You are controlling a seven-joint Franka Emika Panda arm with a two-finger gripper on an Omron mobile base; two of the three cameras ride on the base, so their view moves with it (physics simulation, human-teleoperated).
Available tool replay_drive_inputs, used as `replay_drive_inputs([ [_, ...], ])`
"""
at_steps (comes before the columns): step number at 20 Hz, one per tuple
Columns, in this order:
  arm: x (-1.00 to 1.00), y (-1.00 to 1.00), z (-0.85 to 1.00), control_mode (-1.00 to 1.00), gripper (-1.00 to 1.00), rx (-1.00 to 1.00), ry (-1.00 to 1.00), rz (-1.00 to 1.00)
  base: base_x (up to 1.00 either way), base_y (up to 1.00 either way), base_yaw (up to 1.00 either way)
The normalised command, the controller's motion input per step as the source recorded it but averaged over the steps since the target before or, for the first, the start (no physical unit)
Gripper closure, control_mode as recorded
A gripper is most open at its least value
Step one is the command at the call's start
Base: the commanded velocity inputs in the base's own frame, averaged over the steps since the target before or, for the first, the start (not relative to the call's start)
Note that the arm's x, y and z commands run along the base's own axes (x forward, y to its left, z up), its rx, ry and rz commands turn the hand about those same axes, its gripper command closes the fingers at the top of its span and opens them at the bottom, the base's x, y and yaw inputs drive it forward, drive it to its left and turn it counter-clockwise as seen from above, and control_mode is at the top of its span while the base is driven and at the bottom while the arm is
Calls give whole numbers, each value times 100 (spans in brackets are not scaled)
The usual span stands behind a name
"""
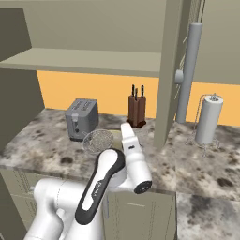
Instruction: Open the cabinet and setup a tea strainer by placing it in the bowl upright.
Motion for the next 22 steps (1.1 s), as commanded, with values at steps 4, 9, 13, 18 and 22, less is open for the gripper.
replay_drive_inputs([
  [4,22,0,-31,-100,100,0,0,0,0,0,0],
  [9,32,0,-14,-100,100,0,0,0,0,0,0],
  [13,35,0,-16,-100,100,0,0,0,0,0,0],
  [18,29,0,-26,-100,100,0,0,0,0,0,0],
  [22,30,0,-22,-100,100,-3,0,0,0,0,0],
])
